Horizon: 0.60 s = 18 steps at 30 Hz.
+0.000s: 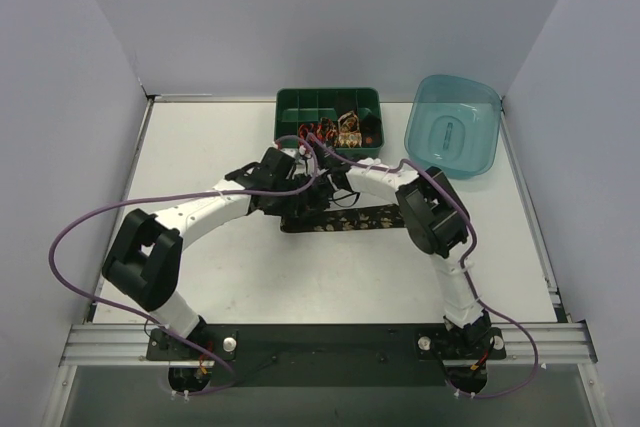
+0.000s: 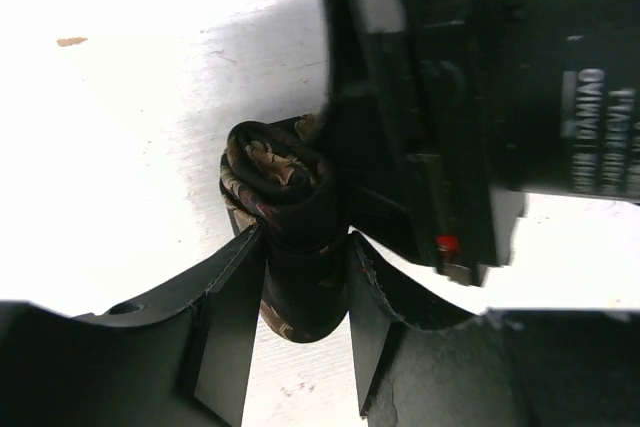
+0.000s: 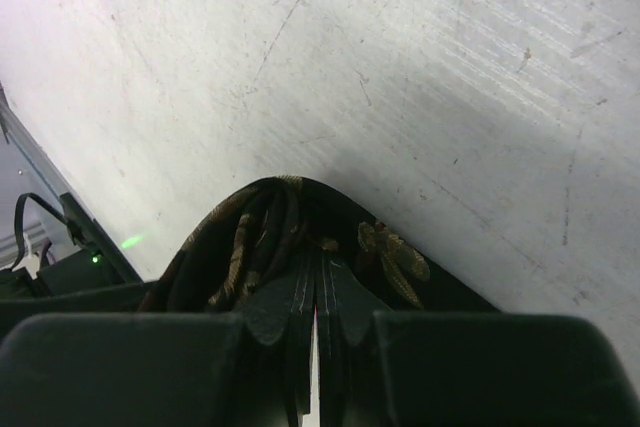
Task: Roll the ties
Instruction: Roll the tie at the center of the board.
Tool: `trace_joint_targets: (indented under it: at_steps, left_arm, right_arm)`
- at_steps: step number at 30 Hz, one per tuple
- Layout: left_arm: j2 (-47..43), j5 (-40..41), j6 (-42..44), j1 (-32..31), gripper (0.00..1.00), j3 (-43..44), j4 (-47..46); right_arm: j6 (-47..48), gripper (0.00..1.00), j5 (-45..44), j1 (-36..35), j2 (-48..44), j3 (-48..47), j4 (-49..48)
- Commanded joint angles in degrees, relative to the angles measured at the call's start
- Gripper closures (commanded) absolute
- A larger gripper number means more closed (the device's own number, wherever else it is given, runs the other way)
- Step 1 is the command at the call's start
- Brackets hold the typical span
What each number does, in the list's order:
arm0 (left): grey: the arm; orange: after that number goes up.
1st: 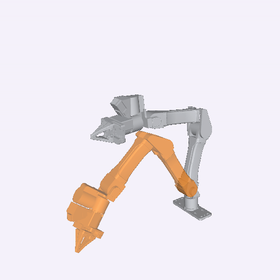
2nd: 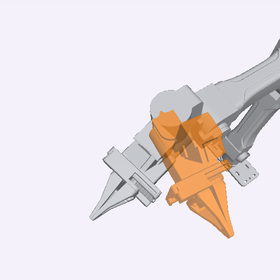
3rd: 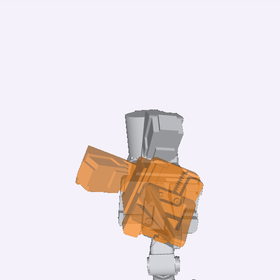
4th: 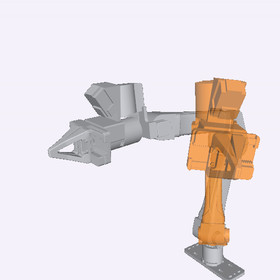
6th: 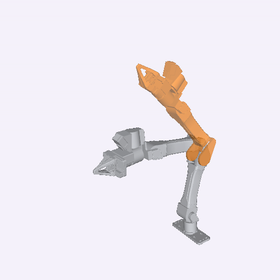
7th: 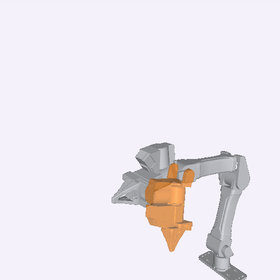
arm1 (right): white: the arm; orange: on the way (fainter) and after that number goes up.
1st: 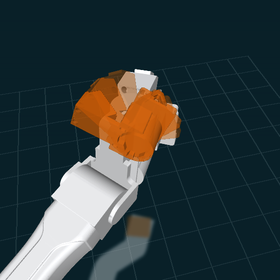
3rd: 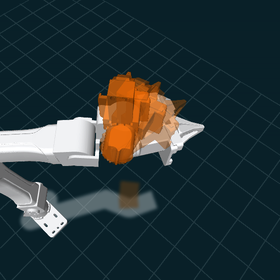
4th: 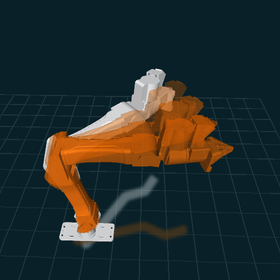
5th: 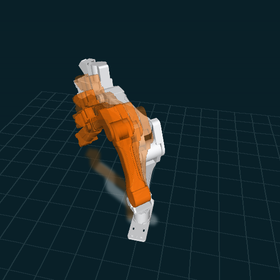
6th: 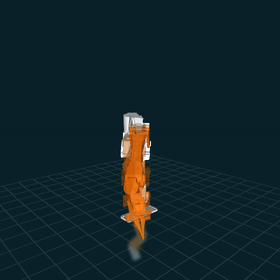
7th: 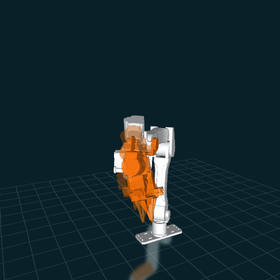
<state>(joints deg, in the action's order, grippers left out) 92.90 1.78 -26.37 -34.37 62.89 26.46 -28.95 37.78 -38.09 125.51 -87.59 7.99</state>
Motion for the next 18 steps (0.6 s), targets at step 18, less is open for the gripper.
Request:
trace_joint_targets:
  at_steps: [18]
  left_arm:
    - [7.55,14.81,0.62,-6.76,0.53,12.33,10.71]
  right_arm:
    - [1.61,1.00,3.00,6.96,-13.36,10.94,0.80]
